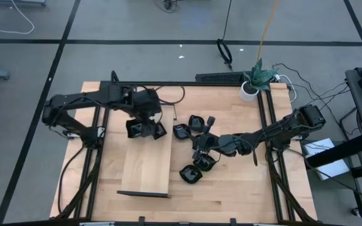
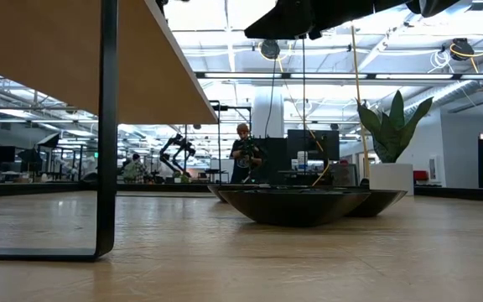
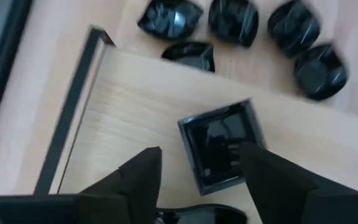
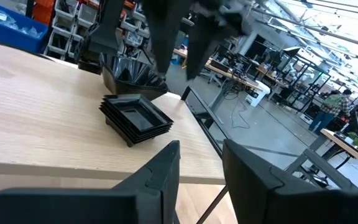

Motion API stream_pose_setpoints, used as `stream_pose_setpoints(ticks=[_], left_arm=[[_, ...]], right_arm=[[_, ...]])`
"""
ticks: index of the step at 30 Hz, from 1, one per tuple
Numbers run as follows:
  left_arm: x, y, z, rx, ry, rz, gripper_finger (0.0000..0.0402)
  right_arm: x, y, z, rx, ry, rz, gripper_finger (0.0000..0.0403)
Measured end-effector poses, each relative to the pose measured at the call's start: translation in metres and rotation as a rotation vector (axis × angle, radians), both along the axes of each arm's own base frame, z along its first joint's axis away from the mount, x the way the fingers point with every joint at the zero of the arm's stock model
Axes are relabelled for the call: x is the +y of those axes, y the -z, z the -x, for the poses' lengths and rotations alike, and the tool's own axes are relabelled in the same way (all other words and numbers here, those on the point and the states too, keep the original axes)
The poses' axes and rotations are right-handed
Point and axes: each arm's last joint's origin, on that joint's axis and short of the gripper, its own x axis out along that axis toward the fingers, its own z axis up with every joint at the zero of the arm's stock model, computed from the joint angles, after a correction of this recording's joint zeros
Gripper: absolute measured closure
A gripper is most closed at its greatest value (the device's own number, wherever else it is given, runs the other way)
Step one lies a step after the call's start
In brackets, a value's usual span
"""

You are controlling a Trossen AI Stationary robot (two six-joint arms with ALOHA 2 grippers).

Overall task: Pick & Place Mini shaped plates
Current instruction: Put the leaf shaped plate on the shelf

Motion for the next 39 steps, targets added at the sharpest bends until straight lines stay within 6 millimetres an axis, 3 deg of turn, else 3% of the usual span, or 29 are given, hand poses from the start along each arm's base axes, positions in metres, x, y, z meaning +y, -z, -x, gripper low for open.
stream_pose_setpoints(ticks=[4, 8, 12, 18, 20, 23, 30, 39], left_arm=[[-0.003, -0.031, 0.019, -0.134, -0.062, 0.001, 0.0164], [-0.017, -0.065, 0.053, -0.349, -0.067, -0.103, 0.0166], [-0.033, -0.075, 0.098, -0.539, -0.074, -0.213, 0.0174], [-0.044, -0.03, 0.135, -0.745, -0.074, -0.228, 0.0183], [-0.045, -0.014, 0.141, -0.782, -0.067, -0.216, 0.0182], [-0.044, 0.004, 0.147, -0.816, -0.07, -0.209, 0.0181], [-0.044, 0.024, 0.147, -0.793, -0.081, -0.223, 0.0179], [-0.046, 0.035, 0.133, -0.723, -0.067, -0.241, 0.0176]], right_arm=[[0.0, 0.001, 0.0, 0.014, 0.001, 0.004, 0.0291], [0.001, 0.004, 0.005, 0.07, 0.0, -0.021, 0.029], [-0.002, 0.002, 0.019, 0.15, -0.024, -0.157, 0.029], [-0.023, 0.022, 0.035, 0.405, 0.064, -0.238, 0.029], [-0.036, 0.03, 0.034, 0.485, 0.057, -0.271, 0.029], [-0.062, 0.047, 0.026, 0.56, -0.015, -0.464, 0.029], [-0.105, 0.061, 0.018, 0.531, 0.071, -0.569, 0.0291], [-0.108, 0.084, 0.013, 0.618, 0.062, -0.612, 0.0291]])
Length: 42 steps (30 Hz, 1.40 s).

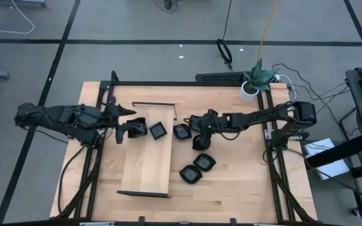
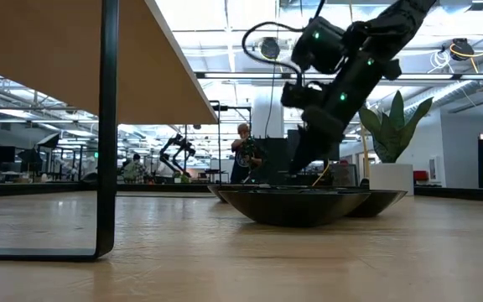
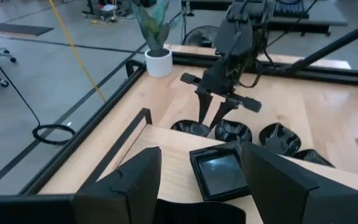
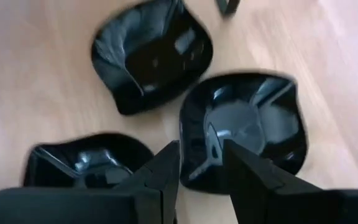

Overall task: Pick & Place Mini shaped plates
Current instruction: Put the leaf shaped plate on the shelf

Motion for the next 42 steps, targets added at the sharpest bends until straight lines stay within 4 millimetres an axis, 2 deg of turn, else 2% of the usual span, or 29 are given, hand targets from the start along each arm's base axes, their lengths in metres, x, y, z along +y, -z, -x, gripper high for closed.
stream_pose_setpoints(ticks=[8, 16, 26, 29, 35, 42], left_arm=[[-0.002, 0.006, -0.011, 0.041, -0.011, 0.02, 0.0176], [-0.004, 0.013, -0.022, 0.093, -0.012, 0.013, 0.0176], [-0.006, 0.016, -0.034, 0.089, -0.009, 0.009, 0.0176], [-0.006, 0.017, -0.037, 0.1, -0.007, 0.002, 0.0176], [-0.007, 0.019, -0.04, 0.112, -0.006, 0.005, 0.0176], [-0.007, 0.021, -0.043, 0.123, -0.003, 0.004, 0.0176]], right_arm=[[-0.017, 0.007, 0.003, -0.018, 0.296, -0.055, 0.0291], [-0.034, 0.017, 0.007, 0.016, 0.394, -0.085, 0.0291], [-0.036, 0.02, 0.005, 0.019, 0.365, -0.095, 0.0297], [-0.037, 0.021, 0.007, 0.045, 0.355, -0.087, 0.032], [-0.042, 0.032, 0.01, 0.107, 0.343, -0.1, 0.0393], [-0.039, 0.036, 0.002, 0.088, 0.256, -0.071, 0.0401]])
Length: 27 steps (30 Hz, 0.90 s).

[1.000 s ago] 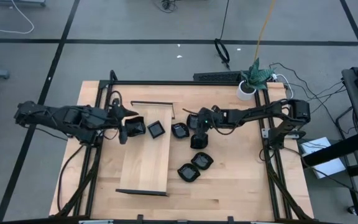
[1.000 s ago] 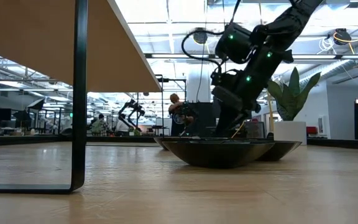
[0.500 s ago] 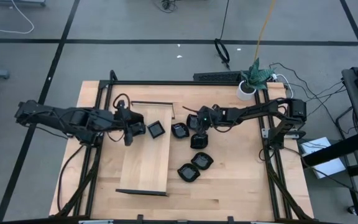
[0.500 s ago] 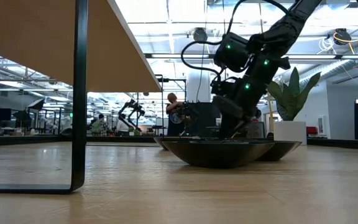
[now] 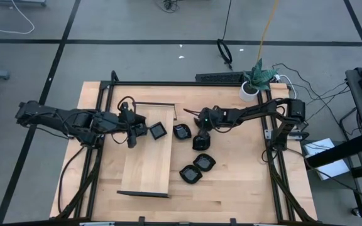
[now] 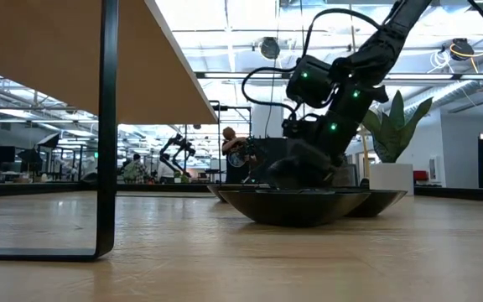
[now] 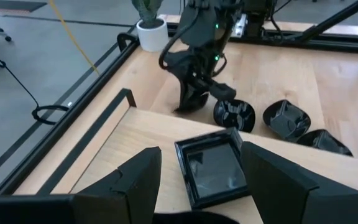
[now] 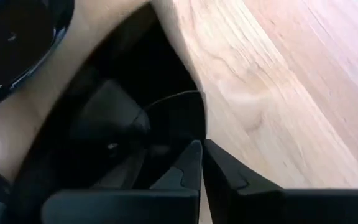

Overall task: Pick & Place Mini shaped plates
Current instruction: Put the leaf shaped plate on the shelf

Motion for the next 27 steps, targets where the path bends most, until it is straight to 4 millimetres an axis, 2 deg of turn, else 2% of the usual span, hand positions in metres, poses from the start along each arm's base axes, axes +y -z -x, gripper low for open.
stream_pose_setpoints(ticks=[4, 13, 18, 21, 27], left_arm=[[0.0, 0.002, -0.003, 0.011, 0.002, -0.006, 0.0176], [-0.001, 0.003, -0.007, 0.01, 0.002, -0.02, 0.0176], [0.0, 0.003, -0.007, 0.009, 0.0, -0.02, 0.0176], [0.0, 0.003, -0.007, 0.009, 0.0, -0.02, 0.0176], [0.0, 0.003, -0.007, 0.008, -0.001, -0.02, 0.0176]], right_arm=[[0.005, -0.011, 0.0, -0.026, -0.038, 0.021, 0.0402], [0.027, -0.054, 0.004, -0.148, -0.115, 0.118, 0.0403], [0.033, -0.06, 0.008, -0.126, -0.163, 0.158, 0.0397], [0.028, -0.054, 0.011, -0.075, -0.184, 0.172, 0.0366], [0.013, -0.038, 0.014, -0.11, -0.186, 0.115, 0.0267]])
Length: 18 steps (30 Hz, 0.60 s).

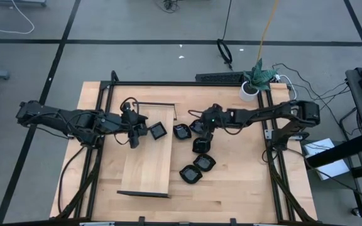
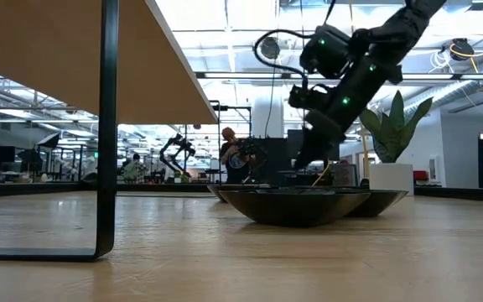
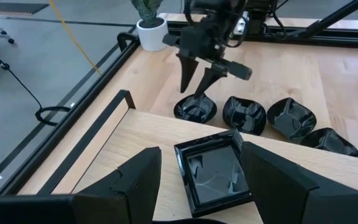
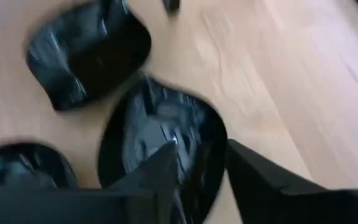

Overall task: Pick & Place Mini shaped plates
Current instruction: Put the leaf shaped plate on the shelf

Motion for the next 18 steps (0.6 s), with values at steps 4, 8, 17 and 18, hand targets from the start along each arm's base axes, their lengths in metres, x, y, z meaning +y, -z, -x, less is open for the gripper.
stream_pose_setpoints(ticks=[4, 8, 17, 18], left_arm=[[0.0, 0.0, 0.0, 0.0, 0.0, -0.001, 0.0176], [0.0, 0.0, 0.0, -0.004, -0.002, -0.002, 0.0176], [0.0, -0.001, 0.0, -0.007, -0.002, -0.002, 0.0176], [0.0, -0.001, 0.0, -0.007, -0.002, -0.002, 0.0176]], right_arm=[[-0.01, 0.015, 0.004, -0.011, 0.028, -0.008, 0.0228], [-0.013, 0.022, 0.003, -0.01, 0.012, -0.046, 0.0226], [-0.016, 0.034, -0.004, -0.035, -0.003, -0.053, 0.0266], [-0.016, 0.034, -0.003, -0.035, -0.002, -0.053, 0.0274]])
